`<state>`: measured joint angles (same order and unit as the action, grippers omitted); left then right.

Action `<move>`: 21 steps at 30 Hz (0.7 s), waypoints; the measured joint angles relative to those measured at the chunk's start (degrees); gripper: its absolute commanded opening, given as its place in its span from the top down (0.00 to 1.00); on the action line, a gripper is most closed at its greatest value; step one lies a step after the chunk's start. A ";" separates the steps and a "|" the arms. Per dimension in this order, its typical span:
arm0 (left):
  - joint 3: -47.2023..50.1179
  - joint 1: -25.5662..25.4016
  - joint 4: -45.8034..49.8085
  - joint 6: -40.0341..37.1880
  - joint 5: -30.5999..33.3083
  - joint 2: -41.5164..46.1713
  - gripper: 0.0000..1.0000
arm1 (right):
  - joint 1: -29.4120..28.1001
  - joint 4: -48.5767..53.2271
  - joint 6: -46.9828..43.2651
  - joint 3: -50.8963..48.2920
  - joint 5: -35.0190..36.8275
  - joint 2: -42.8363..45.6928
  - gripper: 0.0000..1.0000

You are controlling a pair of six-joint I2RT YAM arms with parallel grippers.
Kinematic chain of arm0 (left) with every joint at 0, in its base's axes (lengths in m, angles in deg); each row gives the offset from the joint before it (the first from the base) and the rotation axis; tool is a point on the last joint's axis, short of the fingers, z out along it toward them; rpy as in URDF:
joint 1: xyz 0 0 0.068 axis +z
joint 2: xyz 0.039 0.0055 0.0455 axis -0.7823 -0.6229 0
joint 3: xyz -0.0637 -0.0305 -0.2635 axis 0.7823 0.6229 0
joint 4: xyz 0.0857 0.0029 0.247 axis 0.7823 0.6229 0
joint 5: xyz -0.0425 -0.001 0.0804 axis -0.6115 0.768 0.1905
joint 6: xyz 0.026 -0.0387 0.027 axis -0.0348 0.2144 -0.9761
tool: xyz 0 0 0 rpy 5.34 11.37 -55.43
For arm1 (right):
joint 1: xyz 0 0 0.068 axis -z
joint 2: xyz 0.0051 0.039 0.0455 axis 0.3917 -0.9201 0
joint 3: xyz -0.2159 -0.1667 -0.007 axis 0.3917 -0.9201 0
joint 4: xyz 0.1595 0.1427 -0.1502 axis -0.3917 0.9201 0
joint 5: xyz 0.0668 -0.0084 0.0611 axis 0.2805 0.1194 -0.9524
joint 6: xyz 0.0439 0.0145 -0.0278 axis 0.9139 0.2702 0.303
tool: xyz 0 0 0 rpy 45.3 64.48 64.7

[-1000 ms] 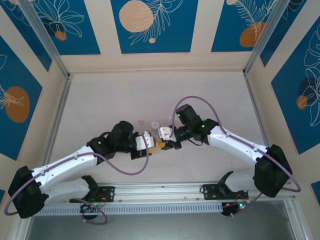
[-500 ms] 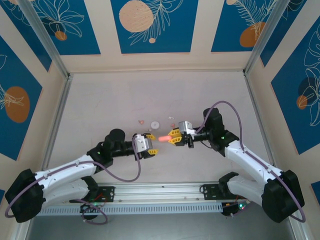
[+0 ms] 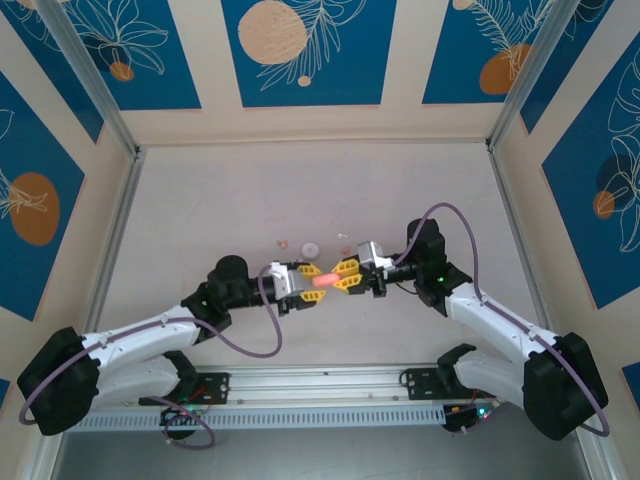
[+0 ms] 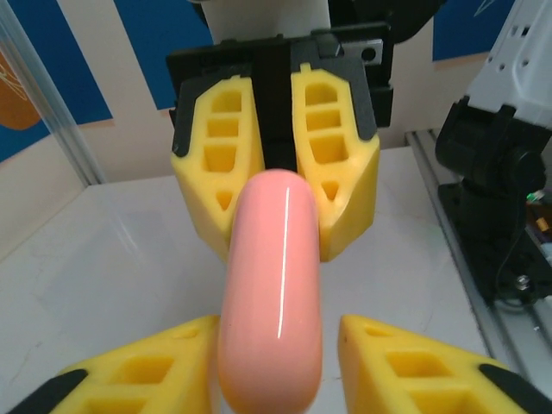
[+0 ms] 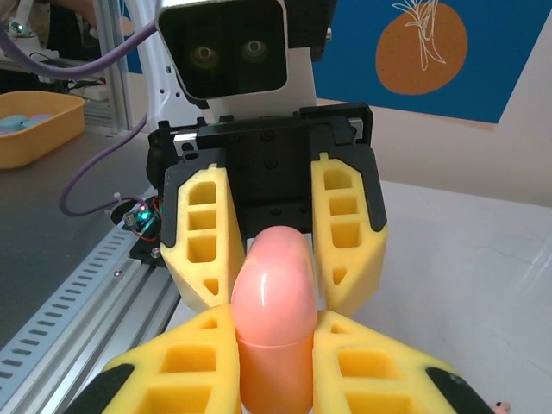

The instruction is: Insert the wireless bluetooth earbuds into the charging case

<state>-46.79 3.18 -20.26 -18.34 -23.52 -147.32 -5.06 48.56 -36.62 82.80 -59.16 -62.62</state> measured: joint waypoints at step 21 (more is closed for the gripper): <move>-11.54 -0.61 34.47 -13.22 9.57 0.57 0.82 | -6.80 28.59 -19.39 11.47 17.75 1.40 0.54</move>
<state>-58.33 2.57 14.21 -31.56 -13.95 -146.75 -11.86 77.14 -56.00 94.27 -41.41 -61.22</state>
